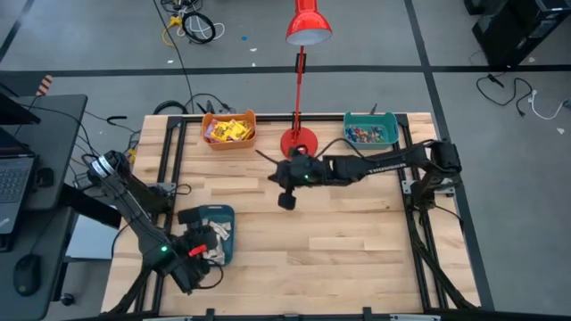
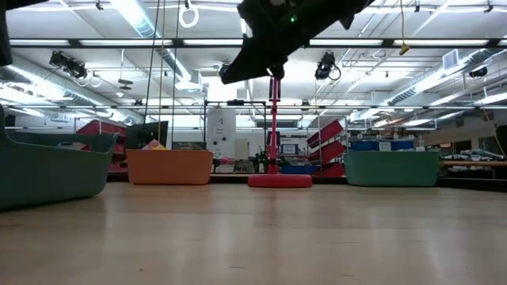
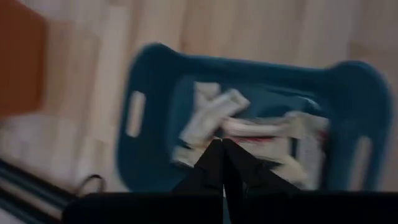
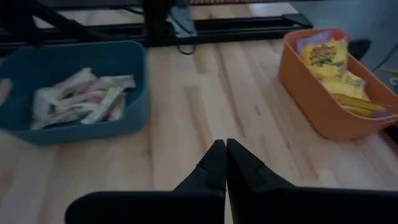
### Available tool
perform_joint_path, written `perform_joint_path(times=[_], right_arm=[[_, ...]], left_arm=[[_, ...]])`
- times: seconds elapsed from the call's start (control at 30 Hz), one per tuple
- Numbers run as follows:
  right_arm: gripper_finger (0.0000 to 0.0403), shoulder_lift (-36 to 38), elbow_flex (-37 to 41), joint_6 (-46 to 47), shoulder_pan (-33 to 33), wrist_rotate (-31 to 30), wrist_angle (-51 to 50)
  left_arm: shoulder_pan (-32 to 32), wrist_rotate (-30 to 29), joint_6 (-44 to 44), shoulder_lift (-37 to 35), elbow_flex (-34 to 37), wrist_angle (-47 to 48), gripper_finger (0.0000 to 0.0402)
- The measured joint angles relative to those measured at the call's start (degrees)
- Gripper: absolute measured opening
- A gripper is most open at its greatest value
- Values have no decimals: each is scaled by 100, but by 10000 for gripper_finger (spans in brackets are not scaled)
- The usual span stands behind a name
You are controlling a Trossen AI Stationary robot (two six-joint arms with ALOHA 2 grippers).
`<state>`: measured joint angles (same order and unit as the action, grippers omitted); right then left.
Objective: Sort candy
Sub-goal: Move the orange bin to the right of the blue bin
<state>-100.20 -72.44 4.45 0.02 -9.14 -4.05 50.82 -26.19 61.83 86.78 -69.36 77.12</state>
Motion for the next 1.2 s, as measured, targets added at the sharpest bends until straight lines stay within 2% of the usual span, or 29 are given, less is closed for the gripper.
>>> perform_joint_path(times=[0.17,0.27,0.53,0.7,0.83,1.2], right_arm=[[0,-265,-406,-253,-246,66,15],[0,-568,-908,-477,-377,208,-38],[0,-1349,-2298,-1014,-827,216,-480],[0,-1774,-2855,-1331,-1158,195,-545],[0,-2119,-3182,-1364,-1440,194,-451],[0,-3107,-3736,-713,-2100,496,-563]], left_arm=[[182,-694,180,-121,0,474,0],[363,-1077,405,-337,4,646,0],[1200,-2471,896,-891,9,856,0],[1642,-3254,937,-1051,12,930,0],[1874,-3493,1078,-1053,13,1205,0],[2012,-3475,1495,-1101,372,1289,0]])
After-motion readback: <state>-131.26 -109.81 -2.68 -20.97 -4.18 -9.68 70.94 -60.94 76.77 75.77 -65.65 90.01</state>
